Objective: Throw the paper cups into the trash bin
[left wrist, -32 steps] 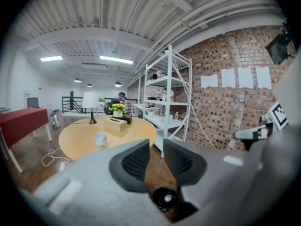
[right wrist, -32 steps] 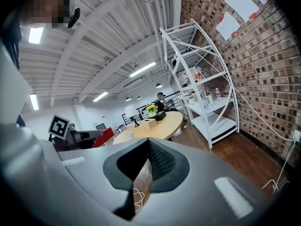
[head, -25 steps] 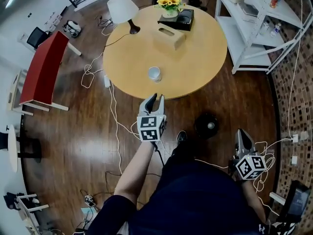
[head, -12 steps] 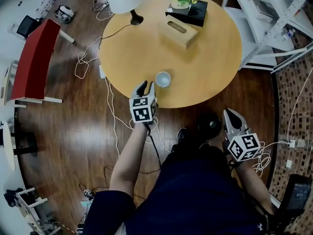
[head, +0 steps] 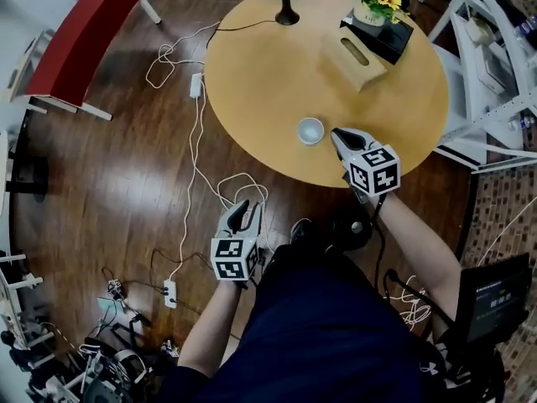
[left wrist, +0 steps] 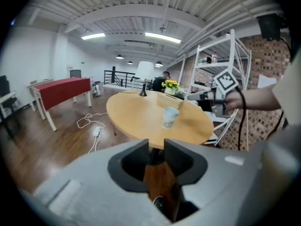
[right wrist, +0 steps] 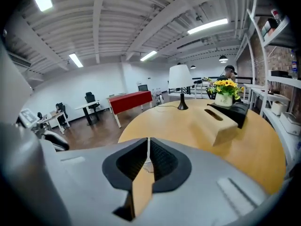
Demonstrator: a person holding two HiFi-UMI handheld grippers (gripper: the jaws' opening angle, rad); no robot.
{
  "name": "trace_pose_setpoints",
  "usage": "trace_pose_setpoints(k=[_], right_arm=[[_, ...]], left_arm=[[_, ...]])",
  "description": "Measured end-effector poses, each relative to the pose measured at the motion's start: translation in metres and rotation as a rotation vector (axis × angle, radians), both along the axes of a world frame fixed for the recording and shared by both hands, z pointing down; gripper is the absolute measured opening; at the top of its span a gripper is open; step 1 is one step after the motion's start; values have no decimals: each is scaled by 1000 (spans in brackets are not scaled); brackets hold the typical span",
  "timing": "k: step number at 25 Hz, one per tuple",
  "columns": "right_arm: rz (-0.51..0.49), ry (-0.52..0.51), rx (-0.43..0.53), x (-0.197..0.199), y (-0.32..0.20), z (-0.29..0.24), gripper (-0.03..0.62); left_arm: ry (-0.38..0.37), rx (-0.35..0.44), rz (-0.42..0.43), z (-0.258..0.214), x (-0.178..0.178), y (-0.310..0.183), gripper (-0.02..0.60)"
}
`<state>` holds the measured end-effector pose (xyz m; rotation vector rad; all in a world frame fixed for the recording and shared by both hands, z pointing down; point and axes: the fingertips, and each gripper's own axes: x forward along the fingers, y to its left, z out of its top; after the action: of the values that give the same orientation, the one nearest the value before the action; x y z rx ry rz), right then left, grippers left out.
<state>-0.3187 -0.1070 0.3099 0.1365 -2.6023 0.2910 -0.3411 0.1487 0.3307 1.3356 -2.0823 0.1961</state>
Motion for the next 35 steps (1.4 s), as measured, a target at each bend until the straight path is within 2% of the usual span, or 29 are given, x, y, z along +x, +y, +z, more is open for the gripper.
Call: trace_pose_setpoints(k=[1, 3, 4, 6, 9, 11, 13, 15, 19, 20, 23, 24, 29, 32, 35], right_arm=[[1, 24, -15, -11, -5, 11, 17], [17, 81, -55, -29, -15, 36, 114], [25, 107, -72, -36, -20, 47, 141], [31, 157, -85, -49, -29, 65, 156], [14, 270, -61, -61, -37, 84, 155], [1, 377, -30, -53, -34, 96, 111], [-4, 444, 2, -40, -27, 99, 34], [-3, 430, 23, -38, -25, 86, 34], [-17, 318, -2, -33, -28, 54, 34], [13, 297, -9, -18, -31, 49, 34], [242, 262, -46, 67, -38, 37, 34], [294, 259, -52, 92, -44, 34, 34], [507, 247, -64, 216, -88, 26, 34], [705, 254, -86, 313, -92, 30, 34], [845, 274, -121, 394, -81, 45, 34]], left_arm=[[11, -4, -43, 2, -2, 15, 103], [26, 1, -118, 3, -7, 35, 103], [30, 8, -145, 3, -9, 41, 103], [27, 27, -172, -1, -16, 43, 101], [21, 50, -169, -9, -26, 36, 101], [40, 38, -151, -12, -21, 36, 101], [59, 29, -125, -13, -18, 32, 101], [65, 34, -94, -12, -19, 20, 101], [58, 54, -54, -9, -17, -10, 101], [56, 57, -6, -9, -15, -20, 101], [60, 53, 269, -5, 1, -57, 101], [53, 52, 332, -2, 12, -69, 101], [17, 73, 558, -8, 86, -137, 101], [48, 82, 728, -24, 147, -177, 101], [80, 75, 832, -34, 209, -200, 101]])
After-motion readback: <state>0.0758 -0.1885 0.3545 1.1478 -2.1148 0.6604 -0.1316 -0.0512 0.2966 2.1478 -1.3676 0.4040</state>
